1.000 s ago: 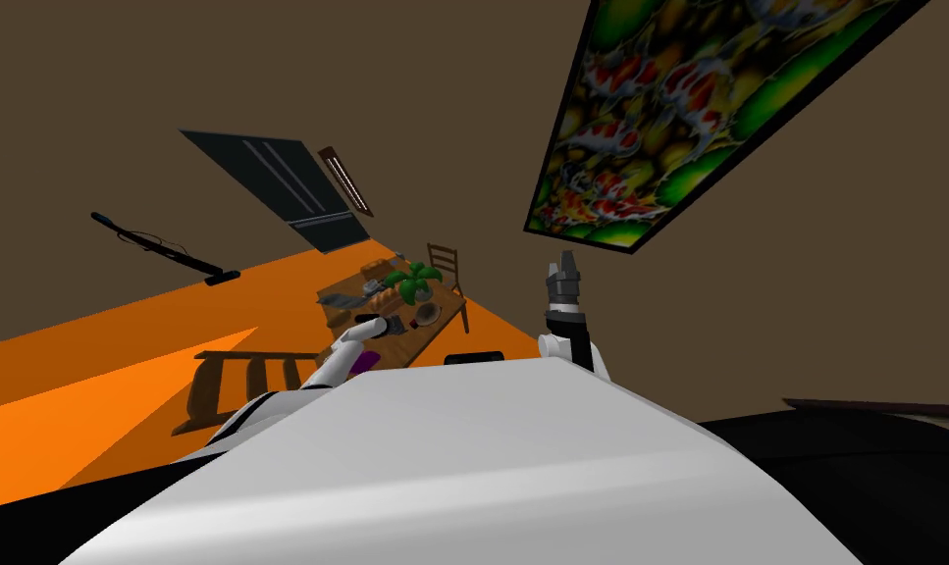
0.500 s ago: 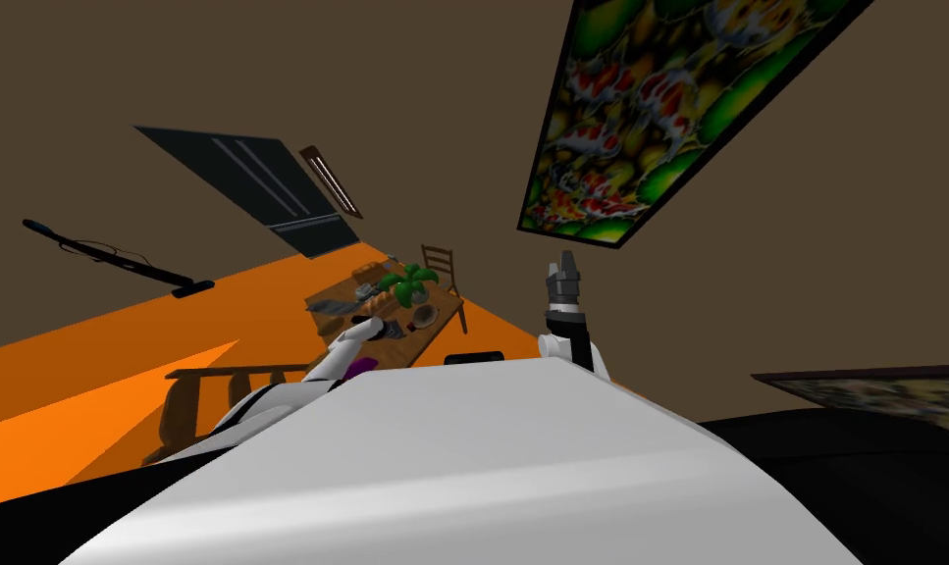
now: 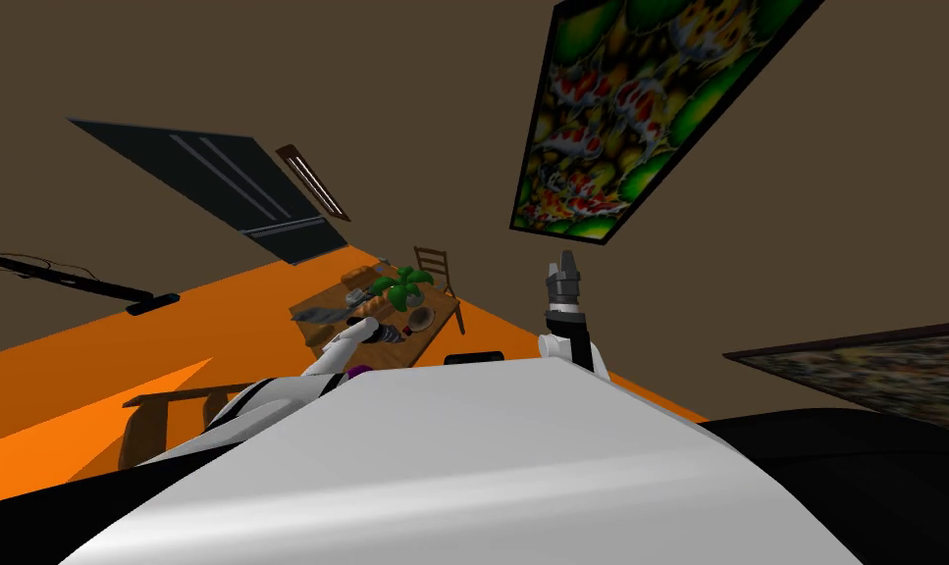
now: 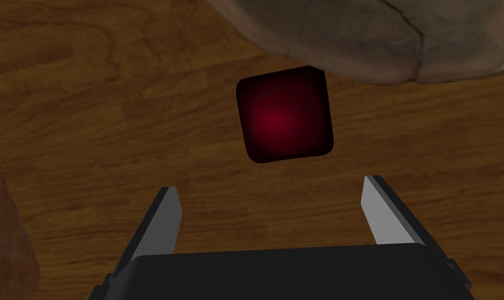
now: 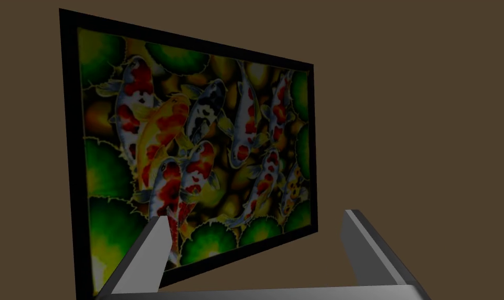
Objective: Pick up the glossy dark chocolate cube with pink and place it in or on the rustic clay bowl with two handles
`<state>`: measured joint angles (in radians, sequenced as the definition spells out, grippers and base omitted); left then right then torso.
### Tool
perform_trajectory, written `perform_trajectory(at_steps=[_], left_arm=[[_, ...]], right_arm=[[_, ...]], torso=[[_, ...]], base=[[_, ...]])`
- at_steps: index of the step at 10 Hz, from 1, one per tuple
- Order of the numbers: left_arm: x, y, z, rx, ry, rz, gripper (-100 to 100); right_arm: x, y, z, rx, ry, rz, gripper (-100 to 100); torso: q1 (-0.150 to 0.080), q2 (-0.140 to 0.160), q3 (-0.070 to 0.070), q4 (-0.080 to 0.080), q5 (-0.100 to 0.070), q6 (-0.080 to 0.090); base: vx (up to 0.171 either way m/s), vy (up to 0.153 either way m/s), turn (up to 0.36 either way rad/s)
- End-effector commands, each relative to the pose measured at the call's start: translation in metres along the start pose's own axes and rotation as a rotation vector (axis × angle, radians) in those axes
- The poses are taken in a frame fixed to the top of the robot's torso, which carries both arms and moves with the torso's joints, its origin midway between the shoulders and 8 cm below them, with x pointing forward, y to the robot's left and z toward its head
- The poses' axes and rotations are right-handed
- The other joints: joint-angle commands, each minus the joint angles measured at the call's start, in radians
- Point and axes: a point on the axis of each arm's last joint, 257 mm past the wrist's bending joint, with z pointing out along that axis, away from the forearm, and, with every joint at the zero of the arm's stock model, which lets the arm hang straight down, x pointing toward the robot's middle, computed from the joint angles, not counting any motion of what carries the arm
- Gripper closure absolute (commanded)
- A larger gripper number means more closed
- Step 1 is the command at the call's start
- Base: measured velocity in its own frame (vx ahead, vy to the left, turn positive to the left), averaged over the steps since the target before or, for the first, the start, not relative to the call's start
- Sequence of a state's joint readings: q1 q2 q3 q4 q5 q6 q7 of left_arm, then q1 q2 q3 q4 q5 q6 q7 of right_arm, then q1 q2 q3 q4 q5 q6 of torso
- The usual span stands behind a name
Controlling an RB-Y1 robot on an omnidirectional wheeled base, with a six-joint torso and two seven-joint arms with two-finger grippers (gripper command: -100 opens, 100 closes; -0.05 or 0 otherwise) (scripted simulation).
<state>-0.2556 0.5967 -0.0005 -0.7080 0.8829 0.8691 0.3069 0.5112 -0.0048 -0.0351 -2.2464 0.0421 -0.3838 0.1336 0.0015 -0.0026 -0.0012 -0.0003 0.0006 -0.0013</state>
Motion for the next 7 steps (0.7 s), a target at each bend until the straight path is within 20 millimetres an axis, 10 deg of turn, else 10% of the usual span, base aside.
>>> perform_trajectory(at_steps=[1, 6, 7], left_arm=[[-0.007, 0.006, 0.000, -0.036, -0.008, -0.053, -100], [-0.013, 0.017, -0.002, -0.102, -0.015, -0.153, -100], [-0.013, 0.017, -0.002, -0.105, -0.015, -0.157, 0]], right_arm=[[0.000, 0.000, 0.000, 0.000, 0.000, 0.000, 0], [0.000, 0.000, 0.000, 0.000, 0.000, 0.000, 0], [0.000, 0.000, 0.000, 0.000, 0.000, 0.000, 0]], torso=[[0.000, 0.000, 0.000, 0.000, 0.000, 0.000], [-0.002, -0.003, -0.001, 0.000, 0.000, 0.000], [-0.002, -0.002, -0.001, 0.000, 0.000, 0.000]], base=[[0.004, 0.006, -0.133], [0.024, -0.003, -0.117], [0.000, 0.000, 0.000]])
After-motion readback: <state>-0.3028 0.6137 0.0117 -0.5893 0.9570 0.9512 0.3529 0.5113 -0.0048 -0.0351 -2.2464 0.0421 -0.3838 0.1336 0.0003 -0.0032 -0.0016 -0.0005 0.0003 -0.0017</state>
